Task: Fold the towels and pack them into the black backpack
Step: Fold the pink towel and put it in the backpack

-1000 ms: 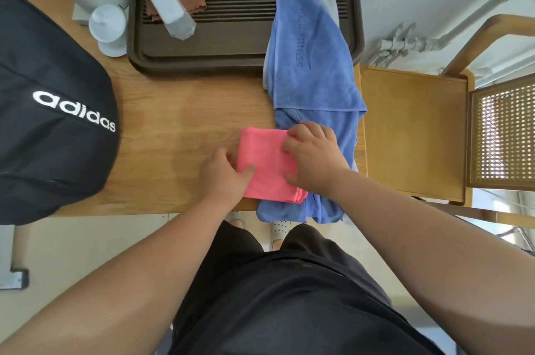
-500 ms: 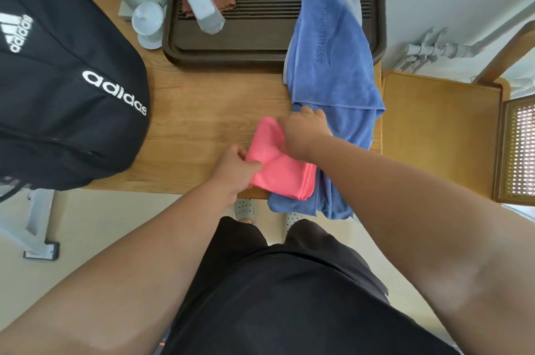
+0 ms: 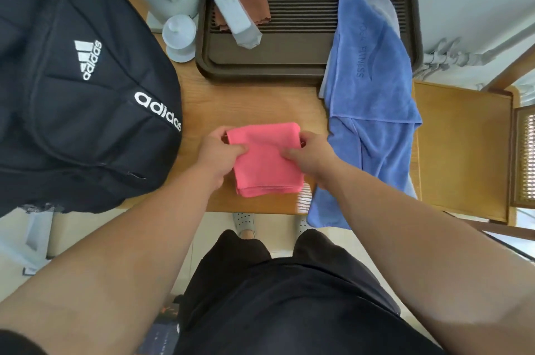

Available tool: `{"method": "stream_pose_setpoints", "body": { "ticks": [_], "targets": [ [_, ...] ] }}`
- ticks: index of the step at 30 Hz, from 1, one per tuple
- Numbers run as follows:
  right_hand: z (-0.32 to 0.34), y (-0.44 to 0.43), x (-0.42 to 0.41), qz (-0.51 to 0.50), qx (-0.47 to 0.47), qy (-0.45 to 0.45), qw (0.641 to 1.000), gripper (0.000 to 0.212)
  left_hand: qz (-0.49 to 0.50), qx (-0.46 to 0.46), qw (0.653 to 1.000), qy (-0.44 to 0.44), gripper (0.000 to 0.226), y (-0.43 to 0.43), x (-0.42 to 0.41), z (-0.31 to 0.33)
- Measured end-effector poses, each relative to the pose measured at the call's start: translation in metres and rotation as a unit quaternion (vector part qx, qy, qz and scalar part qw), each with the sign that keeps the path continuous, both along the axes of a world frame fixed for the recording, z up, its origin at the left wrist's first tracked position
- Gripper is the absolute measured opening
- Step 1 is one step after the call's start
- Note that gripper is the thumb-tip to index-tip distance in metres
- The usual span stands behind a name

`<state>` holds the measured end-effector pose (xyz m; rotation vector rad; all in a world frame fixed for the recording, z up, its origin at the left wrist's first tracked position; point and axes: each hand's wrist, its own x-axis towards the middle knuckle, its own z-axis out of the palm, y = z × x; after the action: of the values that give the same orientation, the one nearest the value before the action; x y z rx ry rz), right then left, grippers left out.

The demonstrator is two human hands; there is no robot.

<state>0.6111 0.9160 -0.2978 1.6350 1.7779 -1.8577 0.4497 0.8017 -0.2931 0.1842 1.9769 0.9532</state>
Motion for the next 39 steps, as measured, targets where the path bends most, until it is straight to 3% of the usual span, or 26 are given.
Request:
{"method": "stream_pose_setpoints", "body": {
  "ticks": [2,4,7,10,13,16,19,20,24,26,30,34,39],
  "targets": [
    [-0.005,0.0,0.0,0.067,0.088,-0.09,0.99,0.029,-0.083,-0.013,0.995,0.047,0.043,0.005,-0.008,-0.008],
    [-0.004,0.001,-0.002,0.13,0.182,-0.166,0.96,0.051,-0.199,-0.048,0.969,0.139,0.053,0.009,-0.013,-0.012],
    [-0.004,0.007,-0.005,0.254,0.34,-0.191,0.885,0.093,-0.377,-0.124,0.859,0.322,0.093,0.011,-0.019,-0.015],
    [-0.004,0.018,-0.011,0.381,0.366,-0.148,0.836,0.111,-0.472,-0.122,0.799,0.351,0.116,0.008,-0.021,-0.016],
    [-0.009,0.026,-0.02,0.453,0.37,-0.146,0.798,0.112,-0.478,-0.113,0.798,0.349,0.117,0.002,-0.022,-0.024],
    [-0.01,0.028,-0.03,0.469,0.369,-0.136,0.791,0.109,-0.426,-0.093,0.835,0.335,0.104,0.002,-0.026,-0.026],
    [-0.01,0.029,-0.038,0.464,0.367,-0.152,0.792,0.108,-0.414,-0.09,0.844,0.328,0.092,0.007,-0.028,-0.024],
    [-0.01,0.029,-0.04,0.467,0.368,-0.16,0.788,0.101,-0.42,-0.089,0.842,0.326,0.085,0.009,-0.028,-0.022],
    [-0.008,0.024,-0.042,0.484,0.425,-0.149,0.75,0.035,-0.434,-0.057,0.826,0.355,0.034,0.015,-0.025,-0.013],
    [-0.008,0.021,-0.038,0.435,0.464,-0.126,0.762,0.025,-0.418,-0.034,0.818,0.393,0.02,0.018,-0.024,-0.01],
    [-0.005,0.019,-0.029,0.337,0.516,-0.062,0.785,0.033,-0.379,-0.007,0.806,0.456,0.027,0.022,-0.021,-0.008],
    [-0.014,0.006,-0.003,0.399,0.495,-0.045,0.771,0.07,-0.413,0.014,0.79,0.454,0.03,0.007,-0.011,-0.007],
    [-0.035,-0.012,0.022,0.398,0.55,-0.041,0.733,0.044,-0.504,-0.016,0.737,0.45,0.072,-0.039,0.005,-0.018]
  ]
}}
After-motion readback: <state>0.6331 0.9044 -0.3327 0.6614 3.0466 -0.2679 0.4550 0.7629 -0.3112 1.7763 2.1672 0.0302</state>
